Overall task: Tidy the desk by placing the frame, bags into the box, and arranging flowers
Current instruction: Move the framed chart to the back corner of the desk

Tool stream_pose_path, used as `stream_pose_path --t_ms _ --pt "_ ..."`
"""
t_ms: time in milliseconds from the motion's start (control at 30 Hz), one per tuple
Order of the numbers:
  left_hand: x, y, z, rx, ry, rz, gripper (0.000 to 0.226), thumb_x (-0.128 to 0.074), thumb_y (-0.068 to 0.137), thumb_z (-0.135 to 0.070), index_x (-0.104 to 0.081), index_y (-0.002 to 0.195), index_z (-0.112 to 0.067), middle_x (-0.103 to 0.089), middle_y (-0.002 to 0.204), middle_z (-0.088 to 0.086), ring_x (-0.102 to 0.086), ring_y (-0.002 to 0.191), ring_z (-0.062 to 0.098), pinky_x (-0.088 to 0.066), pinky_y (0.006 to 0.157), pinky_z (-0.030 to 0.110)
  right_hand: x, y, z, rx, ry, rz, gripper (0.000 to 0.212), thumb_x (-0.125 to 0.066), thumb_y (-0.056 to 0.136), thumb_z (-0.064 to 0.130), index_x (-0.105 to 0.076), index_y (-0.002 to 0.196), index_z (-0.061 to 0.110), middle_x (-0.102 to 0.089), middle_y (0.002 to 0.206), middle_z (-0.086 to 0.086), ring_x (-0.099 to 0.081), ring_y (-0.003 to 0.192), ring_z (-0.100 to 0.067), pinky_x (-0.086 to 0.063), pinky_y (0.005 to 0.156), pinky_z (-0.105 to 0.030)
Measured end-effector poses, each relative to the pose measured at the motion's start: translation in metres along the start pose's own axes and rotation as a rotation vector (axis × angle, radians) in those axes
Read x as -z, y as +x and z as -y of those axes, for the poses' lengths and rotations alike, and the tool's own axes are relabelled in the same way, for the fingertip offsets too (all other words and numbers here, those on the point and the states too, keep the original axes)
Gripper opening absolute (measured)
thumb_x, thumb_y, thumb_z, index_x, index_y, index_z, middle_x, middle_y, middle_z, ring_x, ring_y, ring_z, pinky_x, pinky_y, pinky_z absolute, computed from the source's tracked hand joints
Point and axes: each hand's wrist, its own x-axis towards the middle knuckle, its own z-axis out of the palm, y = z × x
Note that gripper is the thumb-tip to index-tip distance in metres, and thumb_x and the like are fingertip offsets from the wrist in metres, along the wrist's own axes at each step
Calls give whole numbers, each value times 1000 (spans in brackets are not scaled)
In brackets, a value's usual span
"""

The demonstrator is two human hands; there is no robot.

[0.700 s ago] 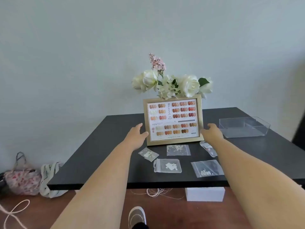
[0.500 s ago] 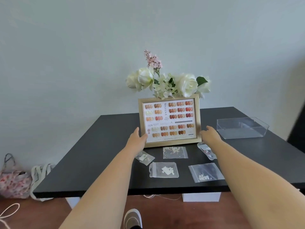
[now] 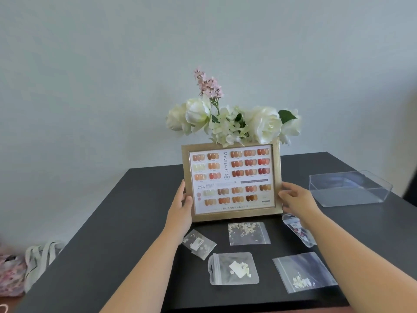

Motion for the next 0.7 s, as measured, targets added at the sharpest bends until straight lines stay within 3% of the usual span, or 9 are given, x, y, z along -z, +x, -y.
stream_pose_path --t_ms 100,200,367,433,500,700 --pt "24 5 -3 16 -4 -60 50 -43 104 -30 -31 140 -62 -45 148 -8 -41 137 22 -38 107 60 -14 -9 8 16 43 47 24 -58 94 16 -58 114 29 -65 97 6 -65 90 -19 -57 70 -35" --pt "45 2 -8 25 -10 -94 56 -45 104 -19 -35 138 -62 -53 136 -9 -49 129 19 -47 99 56 -31 -23 18 23 44 113 22 -58 95 17 -58 111 31 -66 99 4 -64 89 -16 -56 63 -32" --pt "81 -9 -10 84 -38 -87 64 -49 102 -13 -33 137 -65 -57 123 -10 -56 108 15 -54 74 56 -52 -37 28 41 19 198 25 -59 94 18 -57 114 34 -66 100 3 -65 91 -19 -56 65 -37" --pt "96 -14 -10 101 -37 -66 70 -49 102 -11 -29 139 -66 -56 122 -12 -53 102 14 -50 79 67 -61 -39 32 48 22 232 29 -60 94 19 -57 118 33 -66 101 3 -65 91 -20 -56 62 -37" --pt "111 -19 -9 119 -18 -55 74 -50 101 -8 -26 140 -66 -54 123 -11 -50 107 19 -47 82 70 -70 -43 35 54 25 271 33 -61 93 19 -56 122 33 -67 101 4 -66 90 -19 -56 60 -35" --pt "147 -24 2 132 -15 -88 77 -53 99 -8 -27 136 -70 -52 128 -10 -48 119 23 -55 75 58 -98 -39 39 81 5 457 54 -57 95 11 -42 138 41 -71 101 6 -69 90 -18 -58 54 -36"
